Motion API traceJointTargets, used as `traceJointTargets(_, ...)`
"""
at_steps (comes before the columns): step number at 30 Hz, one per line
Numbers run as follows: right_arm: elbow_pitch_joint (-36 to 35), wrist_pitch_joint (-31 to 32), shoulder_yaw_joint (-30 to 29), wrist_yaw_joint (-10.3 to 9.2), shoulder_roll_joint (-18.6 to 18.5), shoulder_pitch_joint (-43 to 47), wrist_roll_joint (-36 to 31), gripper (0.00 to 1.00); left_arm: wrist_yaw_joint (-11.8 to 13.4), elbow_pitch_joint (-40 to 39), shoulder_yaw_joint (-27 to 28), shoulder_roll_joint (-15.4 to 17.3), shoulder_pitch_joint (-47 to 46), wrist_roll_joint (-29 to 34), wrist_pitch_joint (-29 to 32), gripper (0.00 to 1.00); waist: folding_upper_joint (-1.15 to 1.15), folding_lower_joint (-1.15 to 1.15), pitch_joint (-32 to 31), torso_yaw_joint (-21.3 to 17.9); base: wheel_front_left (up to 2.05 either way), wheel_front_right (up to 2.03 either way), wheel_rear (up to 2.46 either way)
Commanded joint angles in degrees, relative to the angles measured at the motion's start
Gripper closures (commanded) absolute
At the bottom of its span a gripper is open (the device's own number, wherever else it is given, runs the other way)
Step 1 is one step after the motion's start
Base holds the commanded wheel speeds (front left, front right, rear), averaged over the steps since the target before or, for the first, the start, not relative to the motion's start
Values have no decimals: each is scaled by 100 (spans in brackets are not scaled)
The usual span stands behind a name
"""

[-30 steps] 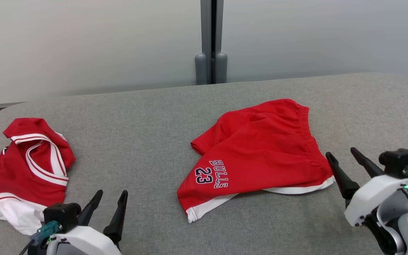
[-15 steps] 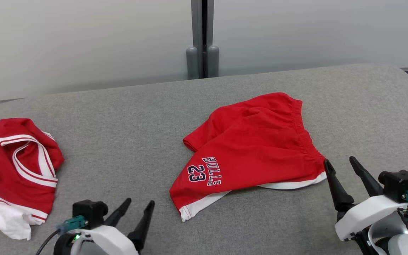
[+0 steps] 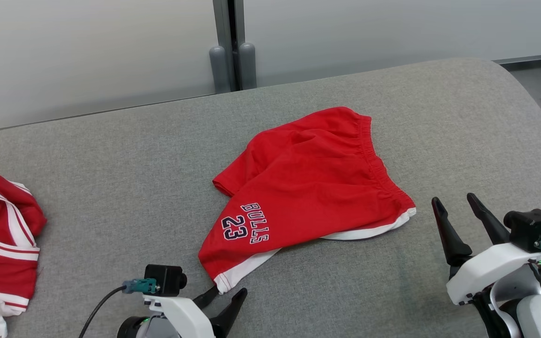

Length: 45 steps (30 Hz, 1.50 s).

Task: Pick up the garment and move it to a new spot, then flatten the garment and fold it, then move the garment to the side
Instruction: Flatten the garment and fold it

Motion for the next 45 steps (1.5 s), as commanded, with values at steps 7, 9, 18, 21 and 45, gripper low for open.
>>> traceJointTargets(7, 80, -3, -5, 0, 53, -7, 20, 0, -217, 528, -48, -95, -320, 82, -135, 100, 0, 0, 4, 58, 0, 0, 0)
traceJointTargets(9, 106, -9, -24, 0, 42, 0, 23, 0, -284, 599, -65, -98, -331, 62, -145, 100, 0, 0, -31, 110, 0, 0, 0)
traceJointTargets(18, 77, 163, 98, 0, -133, 112, -43, 0, -374, 106, 18, 331, -84, -26, -92, 100, 0, 0, -238, 369, 0, 0, 0)
traceJointTargets(21, 52, 259, 107, -1, -207, 136, 5, 0, -335, -201, 33, 682, 6, 17, 68, 100, 0, 0, -252, 436, 0, 0, 0)
traceJointTargets(45, -183, 411, 96, -1, -35, 374, 218, 0, 194, -1068, 427, 1388, 682, 74, -436, 0, 0, 0, -369, 420, 0, 0, 0)
